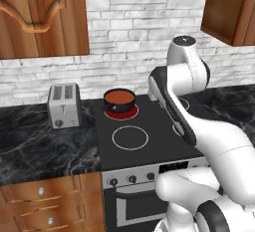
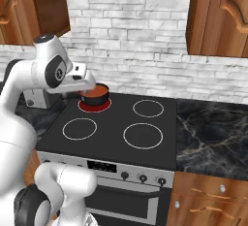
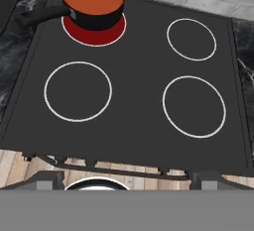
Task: Wait until the marinara sauce is simmered to a deep red color and then turn off the stove.
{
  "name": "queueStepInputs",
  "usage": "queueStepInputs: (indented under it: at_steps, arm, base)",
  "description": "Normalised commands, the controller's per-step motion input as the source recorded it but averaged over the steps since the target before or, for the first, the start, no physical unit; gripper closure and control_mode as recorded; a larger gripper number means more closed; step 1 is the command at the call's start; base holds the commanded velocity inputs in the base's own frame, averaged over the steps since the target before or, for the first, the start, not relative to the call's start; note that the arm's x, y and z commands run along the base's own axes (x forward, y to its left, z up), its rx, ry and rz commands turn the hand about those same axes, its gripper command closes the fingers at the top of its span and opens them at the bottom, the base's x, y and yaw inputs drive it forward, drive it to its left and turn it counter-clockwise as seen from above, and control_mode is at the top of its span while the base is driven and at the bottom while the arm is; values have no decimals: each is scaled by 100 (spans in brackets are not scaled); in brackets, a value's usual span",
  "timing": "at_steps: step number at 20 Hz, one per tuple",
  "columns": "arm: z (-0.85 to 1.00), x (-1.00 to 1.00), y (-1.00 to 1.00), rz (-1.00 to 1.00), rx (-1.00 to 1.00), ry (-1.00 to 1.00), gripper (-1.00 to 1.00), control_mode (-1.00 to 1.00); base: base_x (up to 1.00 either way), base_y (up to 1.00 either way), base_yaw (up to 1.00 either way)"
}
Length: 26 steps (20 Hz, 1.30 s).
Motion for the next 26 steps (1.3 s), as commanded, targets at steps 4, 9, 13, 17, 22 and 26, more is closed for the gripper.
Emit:
queueStepInputs:
  at_steps: [4, 9, 13, 17, 22, 26]
  arm:
    - [-57, -14, 28, 8, -25, 6, -100, -100]
    - [-55, -26, 25, 7, -13, 4, -100, -100]
    - [-54, -19, 28, 7, -11, 6, -100, -100]
    - [-58, -14, 29, 7, -9, 13, -100, -100]
    - [-61, -12, 32, 8, -11, 16, -100, -100]
    - [-59, -7, 28, 10, -15, 12, -100, -100]
  base:
    - [0, 0, 0]
    - [0, 0, 0]
    - [0, 0, 0]
    - [0, 0, 0]
    - [0, 0, 0]
    - [0, 0, 0]
